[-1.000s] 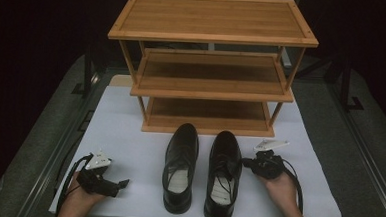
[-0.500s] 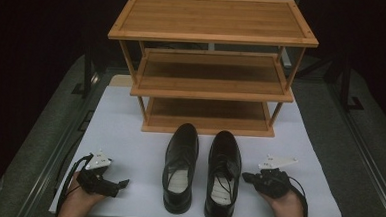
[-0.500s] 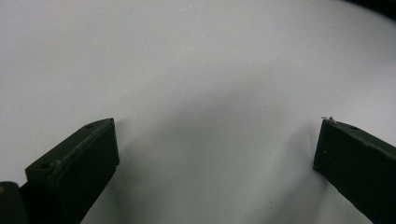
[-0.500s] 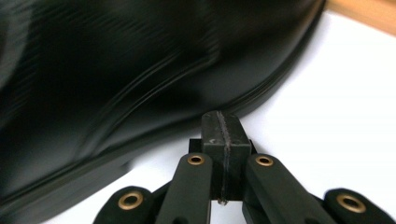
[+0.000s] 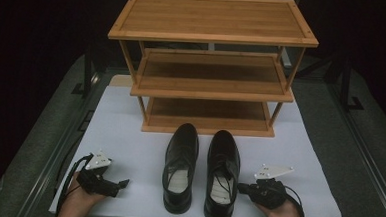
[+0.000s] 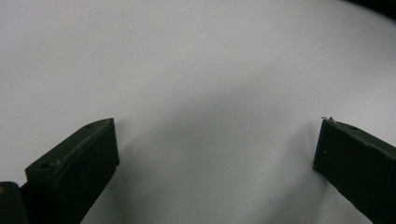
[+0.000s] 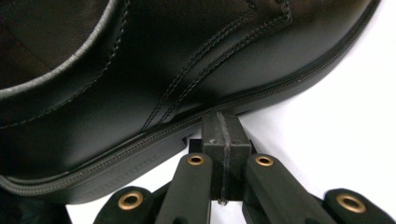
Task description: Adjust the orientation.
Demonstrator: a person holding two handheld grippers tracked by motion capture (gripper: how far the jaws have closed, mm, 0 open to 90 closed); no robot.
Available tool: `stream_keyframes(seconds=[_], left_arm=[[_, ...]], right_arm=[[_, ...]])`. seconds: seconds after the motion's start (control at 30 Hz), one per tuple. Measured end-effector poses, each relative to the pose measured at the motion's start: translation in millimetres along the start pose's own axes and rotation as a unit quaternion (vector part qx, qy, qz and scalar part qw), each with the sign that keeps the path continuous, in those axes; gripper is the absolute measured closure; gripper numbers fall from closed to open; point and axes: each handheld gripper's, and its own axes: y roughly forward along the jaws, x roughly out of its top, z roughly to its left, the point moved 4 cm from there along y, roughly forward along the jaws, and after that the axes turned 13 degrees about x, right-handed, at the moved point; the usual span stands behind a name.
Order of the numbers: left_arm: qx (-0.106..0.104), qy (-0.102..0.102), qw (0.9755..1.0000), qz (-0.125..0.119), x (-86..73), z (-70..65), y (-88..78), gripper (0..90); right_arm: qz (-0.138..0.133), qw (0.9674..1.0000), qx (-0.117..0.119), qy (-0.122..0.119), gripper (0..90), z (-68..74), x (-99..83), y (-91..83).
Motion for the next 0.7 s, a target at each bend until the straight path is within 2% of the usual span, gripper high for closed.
stream_keyframes(seconds=[0.47,0.6,0.7], left_arm=[[0.0,0.0,1.0,0.0,0.0,0.0,0.0,0.0],[0.0,0.0,1.0,0.0,0.0,0.0,0.0,0.0],[0.0,0.0,1.0,0.0,0.0,0.0,0.1,0.0]], right_arm=[[0.001,1.0,0.001,-0.008,89.8,-0.3,16.2,18.1],[-0.002,0.9999,0.0,-0.016,89.8,0.9,20.6,19.1],[0.001,0.9996,0.01,-0.026,89.8,6.2,21.3,23.6]])
